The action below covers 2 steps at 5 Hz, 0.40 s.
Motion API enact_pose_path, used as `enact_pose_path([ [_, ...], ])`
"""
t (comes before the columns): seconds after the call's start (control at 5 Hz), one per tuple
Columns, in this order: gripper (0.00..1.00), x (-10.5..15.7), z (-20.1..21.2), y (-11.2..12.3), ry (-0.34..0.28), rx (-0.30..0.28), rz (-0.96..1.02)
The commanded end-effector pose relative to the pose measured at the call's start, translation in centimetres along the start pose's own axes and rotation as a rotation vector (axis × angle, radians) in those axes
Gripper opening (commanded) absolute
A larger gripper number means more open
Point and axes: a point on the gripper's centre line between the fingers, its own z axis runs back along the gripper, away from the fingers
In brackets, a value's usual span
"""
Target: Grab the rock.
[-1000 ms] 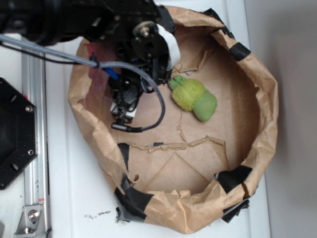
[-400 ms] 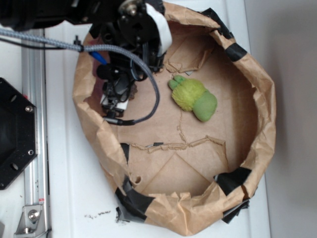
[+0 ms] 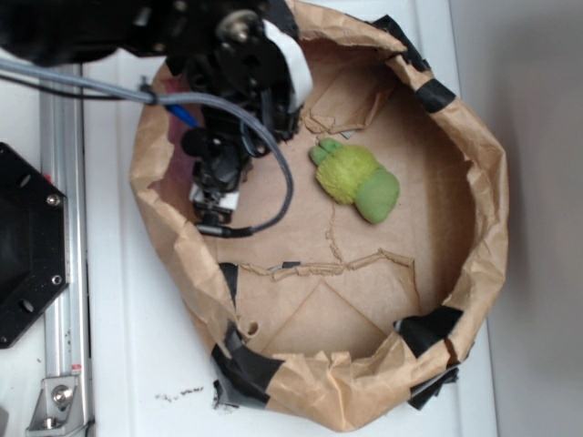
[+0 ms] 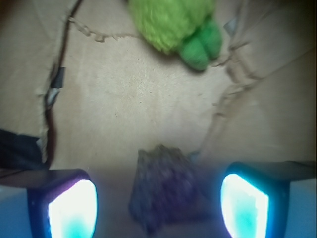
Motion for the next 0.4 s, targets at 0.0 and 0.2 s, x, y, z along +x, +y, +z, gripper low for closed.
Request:
enact_pose_path([
  [0.0, 0.99, 0.41, -3.37, -0.19, 0.079, 0.023, 0.093],
  [0.2, 0.00, 0.18, -3.24, -0.14, 0.092, 0.077, 0.102],
])
